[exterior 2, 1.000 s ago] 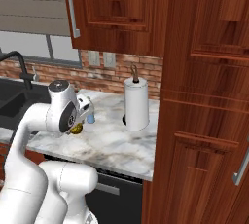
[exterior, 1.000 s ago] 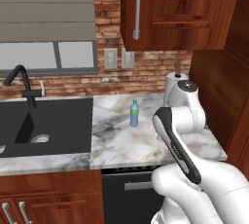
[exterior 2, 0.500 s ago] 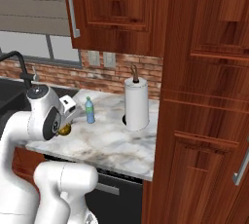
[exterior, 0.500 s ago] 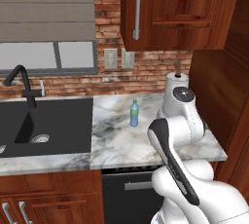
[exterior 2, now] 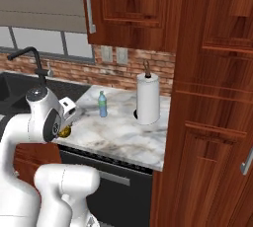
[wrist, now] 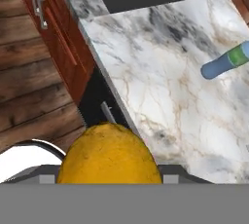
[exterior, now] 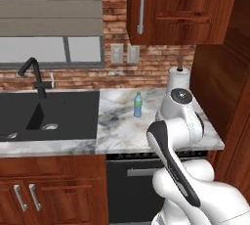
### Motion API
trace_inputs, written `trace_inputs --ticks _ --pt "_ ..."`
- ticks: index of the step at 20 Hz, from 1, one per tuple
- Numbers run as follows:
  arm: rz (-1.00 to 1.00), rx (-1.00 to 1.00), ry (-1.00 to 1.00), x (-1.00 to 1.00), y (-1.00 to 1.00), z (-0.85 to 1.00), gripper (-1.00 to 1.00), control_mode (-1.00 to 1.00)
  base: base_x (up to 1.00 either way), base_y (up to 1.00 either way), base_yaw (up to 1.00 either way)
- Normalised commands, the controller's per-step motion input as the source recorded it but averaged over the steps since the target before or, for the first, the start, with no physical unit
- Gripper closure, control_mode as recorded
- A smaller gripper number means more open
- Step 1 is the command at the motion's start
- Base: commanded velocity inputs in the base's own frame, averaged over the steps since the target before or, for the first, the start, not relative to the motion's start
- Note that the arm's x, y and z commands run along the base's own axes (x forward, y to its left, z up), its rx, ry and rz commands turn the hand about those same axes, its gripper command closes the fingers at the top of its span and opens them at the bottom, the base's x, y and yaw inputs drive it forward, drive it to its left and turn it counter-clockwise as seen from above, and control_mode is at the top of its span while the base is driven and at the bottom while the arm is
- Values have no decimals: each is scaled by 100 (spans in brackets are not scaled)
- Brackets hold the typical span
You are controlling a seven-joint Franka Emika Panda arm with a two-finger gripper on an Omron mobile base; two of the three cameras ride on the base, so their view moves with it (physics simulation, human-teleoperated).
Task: Place the lemons inside the fridge drawer. Close the drawer after placing the vegetables.
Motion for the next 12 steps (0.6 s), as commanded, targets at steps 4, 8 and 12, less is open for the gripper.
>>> trace_inputs --ticks 4,8,12 --pt "0 0 0 0 0 0 100 100 -67 89 48" --pt "0 0 0 0 0 0 100 100 -46 100 61" --pt "0 0 0 0 0 0 100 100 -17 100 58"
